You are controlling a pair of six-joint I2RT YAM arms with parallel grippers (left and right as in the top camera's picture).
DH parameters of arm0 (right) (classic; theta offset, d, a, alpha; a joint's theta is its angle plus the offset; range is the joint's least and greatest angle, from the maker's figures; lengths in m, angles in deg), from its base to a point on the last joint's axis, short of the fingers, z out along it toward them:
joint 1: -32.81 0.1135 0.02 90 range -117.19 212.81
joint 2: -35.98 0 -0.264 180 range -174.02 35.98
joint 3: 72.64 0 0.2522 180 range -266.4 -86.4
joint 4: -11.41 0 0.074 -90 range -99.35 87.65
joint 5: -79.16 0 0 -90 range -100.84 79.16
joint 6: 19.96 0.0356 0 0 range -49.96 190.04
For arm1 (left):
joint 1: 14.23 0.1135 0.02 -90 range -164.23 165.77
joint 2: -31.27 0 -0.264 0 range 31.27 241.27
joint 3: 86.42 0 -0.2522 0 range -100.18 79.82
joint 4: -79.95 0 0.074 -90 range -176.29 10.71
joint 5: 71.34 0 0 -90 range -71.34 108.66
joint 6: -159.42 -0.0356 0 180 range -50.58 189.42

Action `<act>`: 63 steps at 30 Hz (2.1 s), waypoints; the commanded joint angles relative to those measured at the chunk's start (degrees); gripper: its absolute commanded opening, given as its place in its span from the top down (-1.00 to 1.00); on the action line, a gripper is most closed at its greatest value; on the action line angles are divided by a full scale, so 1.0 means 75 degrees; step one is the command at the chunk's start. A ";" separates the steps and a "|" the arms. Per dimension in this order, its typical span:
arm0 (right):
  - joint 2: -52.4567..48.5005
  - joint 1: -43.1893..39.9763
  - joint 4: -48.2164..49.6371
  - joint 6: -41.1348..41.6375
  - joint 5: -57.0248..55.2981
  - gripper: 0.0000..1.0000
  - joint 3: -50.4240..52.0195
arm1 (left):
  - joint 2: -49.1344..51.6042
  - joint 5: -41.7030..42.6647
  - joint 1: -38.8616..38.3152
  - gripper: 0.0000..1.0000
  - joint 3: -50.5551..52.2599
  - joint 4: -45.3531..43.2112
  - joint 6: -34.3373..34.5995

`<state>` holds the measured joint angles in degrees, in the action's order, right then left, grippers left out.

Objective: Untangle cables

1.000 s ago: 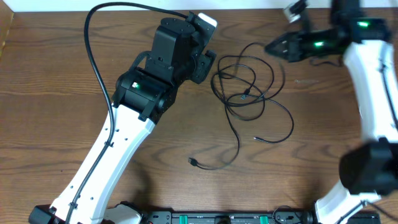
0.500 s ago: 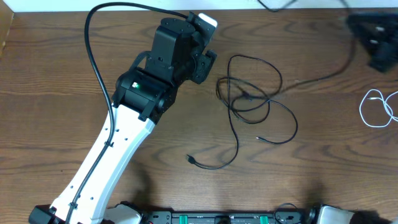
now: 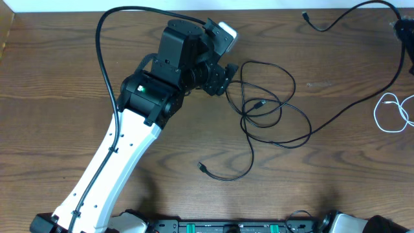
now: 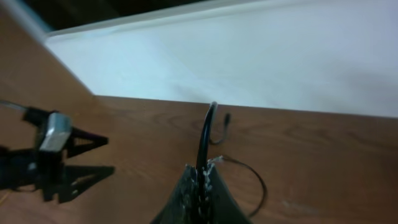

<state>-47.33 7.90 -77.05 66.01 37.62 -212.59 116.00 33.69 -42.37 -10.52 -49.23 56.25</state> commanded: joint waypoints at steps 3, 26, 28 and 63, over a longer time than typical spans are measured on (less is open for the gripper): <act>-0.0265 -0.0038 -0.0478 -0.0125 -0.1469 0.98 -0.0061 | -0.0093 0.0338 0.0026 -0.48 -0.0026 0.0000 -0.0187; -0.2075 0.1174 -0.1411 -0.0143 -0.3203 0.98 -0.0061 | -0.0009 0.0335 0.0026 -0.48 -0.0026 -0.0044 -0.0393; -0.2387 0.1413 -0.1346 -0.0117 -0.3217 0.98 -0.0061 | -0.0009 0.0335 0.0026 -0.48 -0.0026 -0.0044 -0.0425; -0.4733 0.4526 0.0032 0.0629 -0.3722 -0.99 -0.0061 | 0.0006 0.0297 0.0029 -0.48 -0.0026 0.0082 -0.1078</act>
<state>-82.43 42.24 -74.25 65.85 17.52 -212.66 116.00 35.31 -42.37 -10.52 -48.86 49.65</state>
